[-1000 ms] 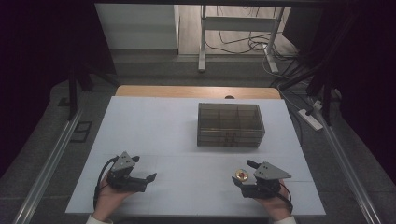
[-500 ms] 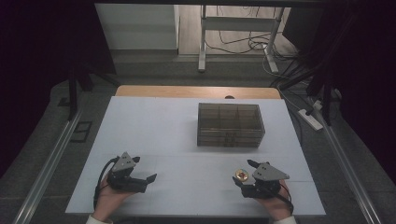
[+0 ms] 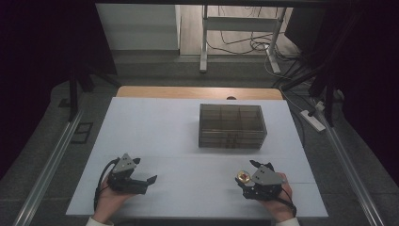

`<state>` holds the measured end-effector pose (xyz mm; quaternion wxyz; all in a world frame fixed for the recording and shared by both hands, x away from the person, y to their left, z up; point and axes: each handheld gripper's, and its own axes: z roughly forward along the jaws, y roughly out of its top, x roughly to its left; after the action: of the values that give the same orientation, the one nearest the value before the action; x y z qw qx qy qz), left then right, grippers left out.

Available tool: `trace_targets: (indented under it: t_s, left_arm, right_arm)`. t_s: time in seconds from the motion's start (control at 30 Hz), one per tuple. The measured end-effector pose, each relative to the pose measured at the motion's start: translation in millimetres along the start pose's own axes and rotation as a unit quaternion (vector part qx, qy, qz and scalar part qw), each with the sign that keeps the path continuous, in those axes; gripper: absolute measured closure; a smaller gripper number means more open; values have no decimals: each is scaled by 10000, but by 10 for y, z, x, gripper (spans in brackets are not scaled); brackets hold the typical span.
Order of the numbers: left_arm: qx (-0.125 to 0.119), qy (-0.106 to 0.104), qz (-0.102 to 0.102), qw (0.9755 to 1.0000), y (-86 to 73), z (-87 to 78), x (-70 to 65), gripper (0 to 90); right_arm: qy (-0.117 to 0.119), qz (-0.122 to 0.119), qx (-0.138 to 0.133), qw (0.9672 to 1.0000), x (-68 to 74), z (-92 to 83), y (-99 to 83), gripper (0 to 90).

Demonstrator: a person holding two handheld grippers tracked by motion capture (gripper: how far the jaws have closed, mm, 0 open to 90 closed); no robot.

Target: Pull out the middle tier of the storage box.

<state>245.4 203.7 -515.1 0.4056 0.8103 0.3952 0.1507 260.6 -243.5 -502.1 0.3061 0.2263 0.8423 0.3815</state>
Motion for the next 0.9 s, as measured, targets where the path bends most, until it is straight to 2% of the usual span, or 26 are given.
trace_targets:
  t_s: [0.1, 0.23, 0.33, 0.37, 0.53, 0.6, 0.7, 0.8, 0.9]
  left_arm:
    - [13, 1, 2, 10000, -2, 3, 1, 77]
    - [16, 11, 10, 10000, -2, 6, 0, 78]
    - [18, 15, 12, 10000, -4, 7, 1, 78]
    - [18, 20, 7, 10000, -4, 7, 2, 78]
    - [10, 24, 5, 10000, -6, 6, 7, 78]
    - [17, 29, 8, 10000, -6, 7, 7, 78]
    - [22, 28, 12, 10000, -6, 9, 4, 78]
    - [30, 31, 17, 10000, -7, 11, 4, 78]
    - [44, 30, 15, 10000, -10, 17, 4, 79]
  right_arm:
    - [0, -33, 11, 10000, 6, 5, 5, 217]
    - [-171, -363, 104, 9991, 51, 7, 49, 224]
    - [-236, -480, 143, 9985, 69, 12, 60, 226]
    - [-289, -605, 174, 9976, 84, 19, 72, 229]
    - [-374, -775, 206, 9961, 114, 38, 95, 233]
    - [-395, -928, 264, 9945, 131, 52, 119, 233]
    - [-478, -997, 272, 9935, 148, 66, 125, 235]
    - [-557, -1164, 334, 9911, 178, 90, 142, 236]
    - [-536, -1157, 322, 9913, 181, 113, 163, 236]
